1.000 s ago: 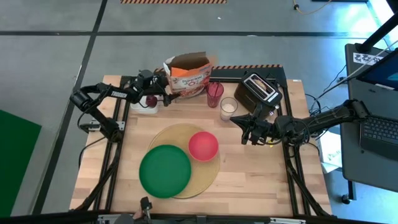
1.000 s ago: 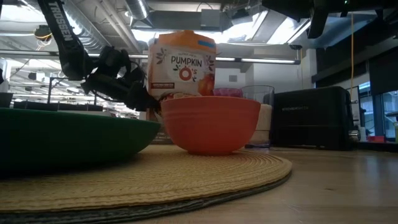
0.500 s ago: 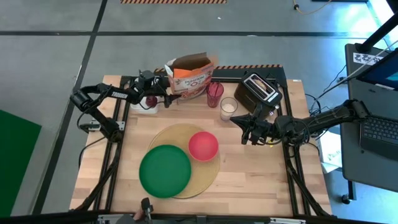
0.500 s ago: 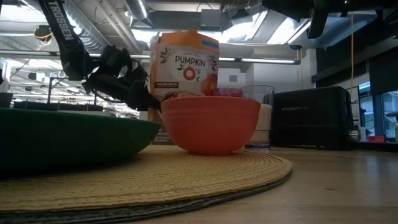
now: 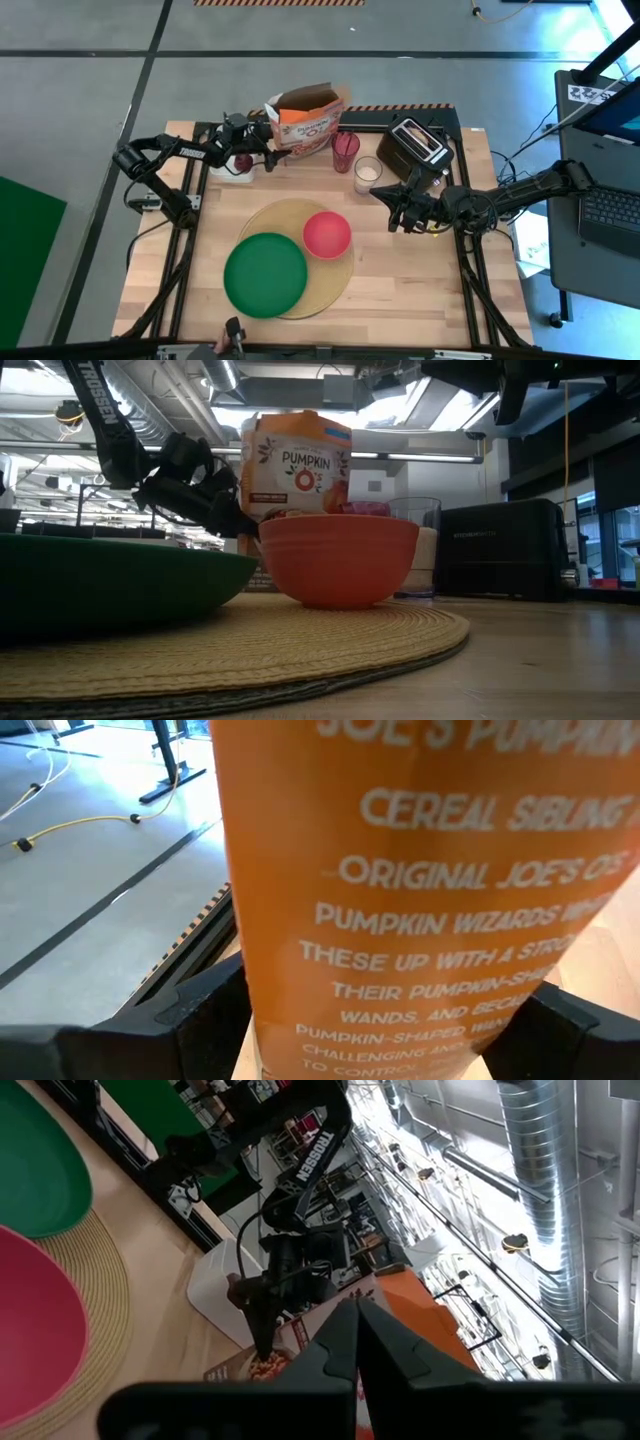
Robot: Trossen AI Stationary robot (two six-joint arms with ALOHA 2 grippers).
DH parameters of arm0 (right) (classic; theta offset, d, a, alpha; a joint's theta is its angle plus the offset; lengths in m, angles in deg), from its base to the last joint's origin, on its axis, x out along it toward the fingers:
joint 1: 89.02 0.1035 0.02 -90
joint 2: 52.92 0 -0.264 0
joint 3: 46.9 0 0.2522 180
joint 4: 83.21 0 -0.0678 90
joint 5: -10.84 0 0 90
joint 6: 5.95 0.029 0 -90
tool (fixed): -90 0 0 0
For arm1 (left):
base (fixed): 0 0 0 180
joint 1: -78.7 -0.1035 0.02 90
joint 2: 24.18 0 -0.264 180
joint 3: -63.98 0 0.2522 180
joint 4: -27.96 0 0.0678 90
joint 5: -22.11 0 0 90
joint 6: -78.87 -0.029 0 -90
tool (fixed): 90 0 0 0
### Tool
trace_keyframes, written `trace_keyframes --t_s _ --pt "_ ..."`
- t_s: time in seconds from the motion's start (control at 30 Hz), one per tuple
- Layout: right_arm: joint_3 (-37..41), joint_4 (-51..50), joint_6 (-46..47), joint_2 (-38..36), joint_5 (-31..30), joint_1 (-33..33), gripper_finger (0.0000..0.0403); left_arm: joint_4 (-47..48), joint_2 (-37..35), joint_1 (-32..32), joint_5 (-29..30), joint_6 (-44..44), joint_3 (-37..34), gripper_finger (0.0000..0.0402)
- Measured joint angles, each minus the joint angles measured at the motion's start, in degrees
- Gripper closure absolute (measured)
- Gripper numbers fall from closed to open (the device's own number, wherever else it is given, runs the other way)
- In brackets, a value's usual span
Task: Arrange a breakfast setting
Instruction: Pour the cereal from the box into the orange bowl
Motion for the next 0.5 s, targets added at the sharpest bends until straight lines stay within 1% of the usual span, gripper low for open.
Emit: trace_keyframes --t_s 0.2,0.5 --pt "0.0 -0.5 0.0 0.0 0.0 0.0 0.0397 0.0 0.0 0.0 -0.1 0.0 0.0 0.0114" --pt "0.0 -1.0 0.9 0.0 -0.3 0.0 0.0397 1.2 -1.5 0.0 0.0 1.5 -0.1 0.0119"
